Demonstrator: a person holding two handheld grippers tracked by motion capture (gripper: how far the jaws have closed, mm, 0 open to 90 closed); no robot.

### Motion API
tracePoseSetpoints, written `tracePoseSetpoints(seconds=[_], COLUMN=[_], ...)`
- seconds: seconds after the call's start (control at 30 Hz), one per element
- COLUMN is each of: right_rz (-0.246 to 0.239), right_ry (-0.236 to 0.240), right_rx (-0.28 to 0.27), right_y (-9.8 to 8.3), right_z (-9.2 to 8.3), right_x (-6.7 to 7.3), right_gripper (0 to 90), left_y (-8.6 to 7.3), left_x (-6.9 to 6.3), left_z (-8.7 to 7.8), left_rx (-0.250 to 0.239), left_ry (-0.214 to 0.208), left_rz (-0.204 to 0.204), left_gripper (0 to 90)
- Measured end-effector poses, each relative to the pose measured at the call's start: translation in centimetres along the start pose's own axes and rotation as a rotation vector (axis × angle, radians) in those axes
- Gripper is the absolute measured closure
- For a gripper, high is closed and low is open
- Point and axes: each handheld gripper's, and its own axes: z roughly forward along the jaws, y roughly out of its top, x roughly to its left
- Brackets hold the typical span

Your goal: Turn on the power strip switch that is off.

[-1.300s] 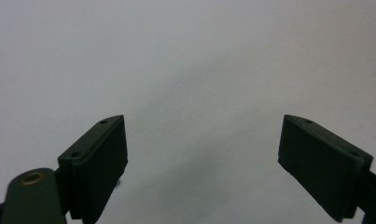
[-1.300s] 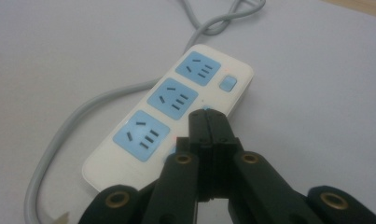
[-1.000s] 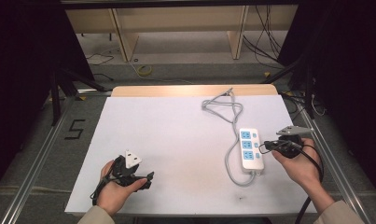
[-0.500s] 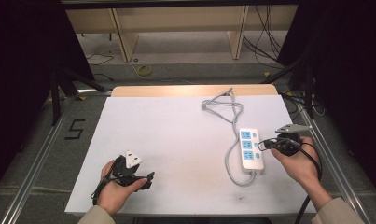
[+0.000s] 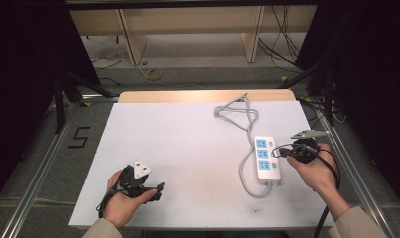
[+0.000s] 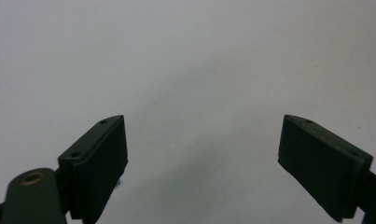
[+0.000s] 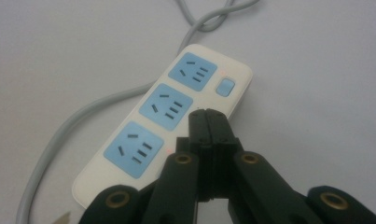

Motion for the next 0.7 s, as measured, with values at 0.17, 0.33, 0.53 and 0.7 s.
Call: tracePoseSetpoints(seconds=[0.17,0.33,0.53,0.7], right_rz=[0.003,0.002,0.004,0.002], right_ry=[0.001,0.0,0.001,-0.004], right_rx=[0.006,0.016,0.027,0.035], right_y=[0.2,0.4,0.6,0.8], right_z=[0.2,0.4,0.8,1.1], right_x=[0.0,0.0,0.0,0.0], right_gripper=[90.0,90.0,90.0,90.0], left_y=[0.0,0.0,0.0,0.0], left_x=[0.0,0.0,0.0,0.0], left_z=[0.0,0.0,0.0,0.0], left_rx=[0.0,0.001,0.001,0.0], left_ry=[0.0,0.0,0.0,0.0], left_rz=[0.0,0.001,0.001,0.001], left_gripper=[15.2,15.2,15.2,15.2])
